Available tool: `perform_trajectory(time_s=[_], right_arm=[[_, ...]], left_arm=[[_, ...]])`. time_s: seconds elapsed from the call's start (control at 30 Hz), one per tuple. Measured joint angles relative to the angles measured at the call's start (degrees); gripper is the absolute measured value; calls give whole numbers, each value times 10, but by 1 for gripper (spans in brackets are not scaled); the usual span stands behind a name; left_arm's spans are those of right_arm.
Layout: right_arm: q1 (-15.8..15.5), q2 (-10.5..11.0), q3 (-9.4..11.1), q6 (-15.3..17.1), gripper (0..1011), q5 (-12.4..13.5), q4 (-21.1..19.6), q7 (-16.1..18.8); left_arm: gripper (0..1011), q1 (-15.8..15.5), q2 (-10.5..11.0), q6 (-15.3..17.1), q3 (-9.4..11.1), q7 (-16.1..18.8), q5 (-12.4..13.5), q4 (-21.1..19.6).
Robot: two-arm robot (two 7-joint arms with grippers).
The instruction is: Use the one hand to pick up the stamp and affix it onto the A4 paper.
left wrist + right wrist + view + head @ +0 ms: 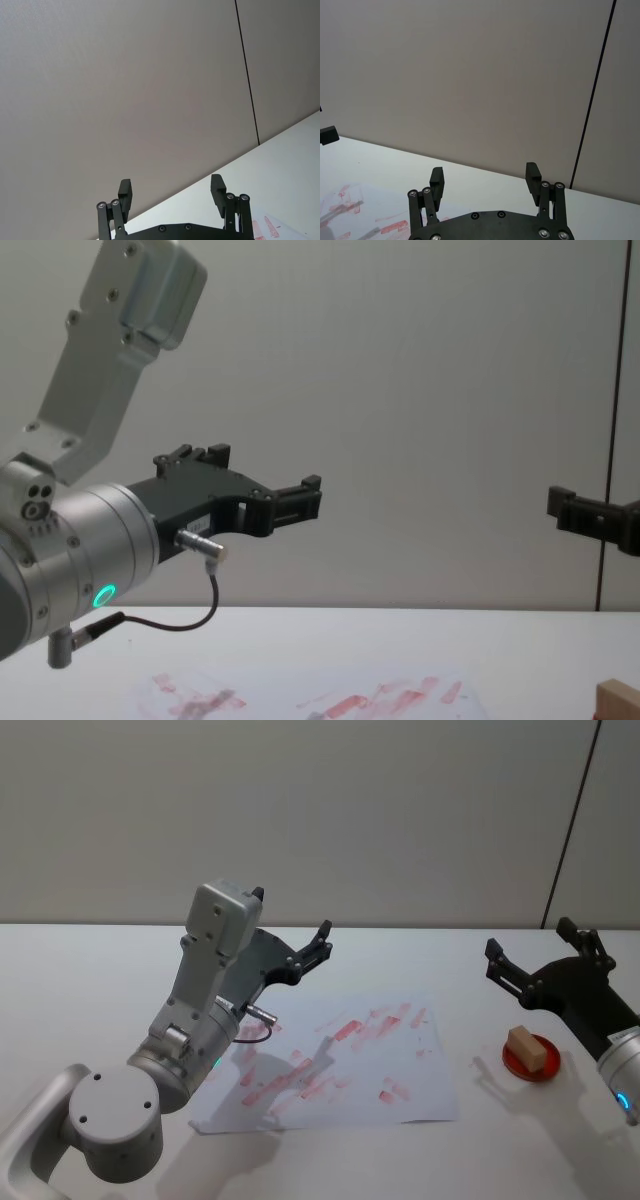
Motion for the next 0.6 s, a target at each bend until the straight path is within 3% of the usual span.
perform_trajectory(time_s=[0.37, 0.6], right_arm=[[0, 0, 0, 0, 1001, 0, 0, 0], [-10, 11, 6, 2, 1001, 1, -8, 2]], left_arm=[[1002, 0, 0, 0, 0, 0, 0, 0], [1002, 0, 0, 0, 0, 0, 0, 0]])
